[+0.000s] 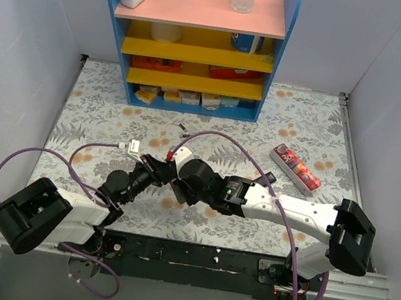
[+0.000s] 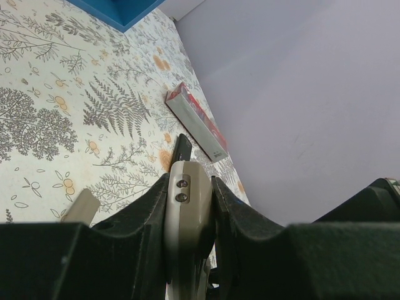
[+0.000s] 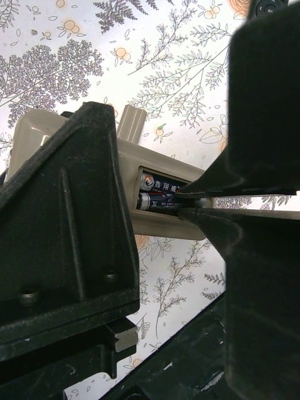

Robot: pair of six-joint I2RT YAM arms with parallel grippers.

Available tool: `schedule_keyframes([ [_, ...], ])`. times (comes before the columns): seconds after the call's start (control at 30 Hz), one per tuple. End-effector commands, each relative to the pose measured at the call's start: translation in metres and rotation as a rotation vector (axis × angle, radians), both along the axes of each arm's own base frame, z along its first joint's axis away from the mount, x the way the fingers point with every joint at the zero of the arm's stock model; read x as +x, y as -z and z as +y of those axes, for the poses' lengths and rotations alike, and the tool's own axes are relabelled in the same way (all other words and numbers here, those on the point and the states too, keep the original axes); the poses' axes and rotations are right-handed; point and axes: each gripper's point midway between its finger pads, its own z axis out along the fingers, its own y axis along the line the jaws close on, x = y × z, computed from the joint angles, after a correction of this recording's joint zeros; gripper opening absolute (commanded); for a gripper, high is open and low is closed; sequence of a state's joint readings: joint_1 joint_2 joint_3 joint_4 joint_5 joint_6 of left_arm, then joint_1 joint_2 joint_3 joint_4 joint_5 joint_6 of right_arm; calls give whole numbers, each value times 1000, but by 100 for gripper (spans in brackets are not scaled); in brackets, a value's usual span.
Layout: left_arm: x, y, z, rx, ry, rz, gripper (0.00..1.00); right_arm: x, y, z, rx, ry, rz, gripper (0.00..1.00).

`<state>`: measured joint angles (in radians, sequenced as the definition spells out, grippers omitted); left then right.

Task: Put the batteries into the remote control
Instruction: Load the battery into the remote control.

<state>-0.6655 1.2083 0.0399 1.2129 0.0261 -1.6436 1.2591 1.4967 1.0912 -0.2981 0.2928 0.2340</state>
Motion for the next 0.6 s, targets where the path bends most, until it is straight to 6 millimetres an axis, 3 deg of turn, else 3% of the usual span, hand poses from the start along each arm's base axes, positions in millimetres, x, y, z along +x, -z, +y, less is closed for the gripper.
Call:
schedule_keyframes([
  [0.0,-29,-4,8,-104,58,3,0,4,-17,20,76,3,-15,16],
  [0.57,-14,24,15,-101,-40,156,0,3,-17,14,59,2,-5,25],
])
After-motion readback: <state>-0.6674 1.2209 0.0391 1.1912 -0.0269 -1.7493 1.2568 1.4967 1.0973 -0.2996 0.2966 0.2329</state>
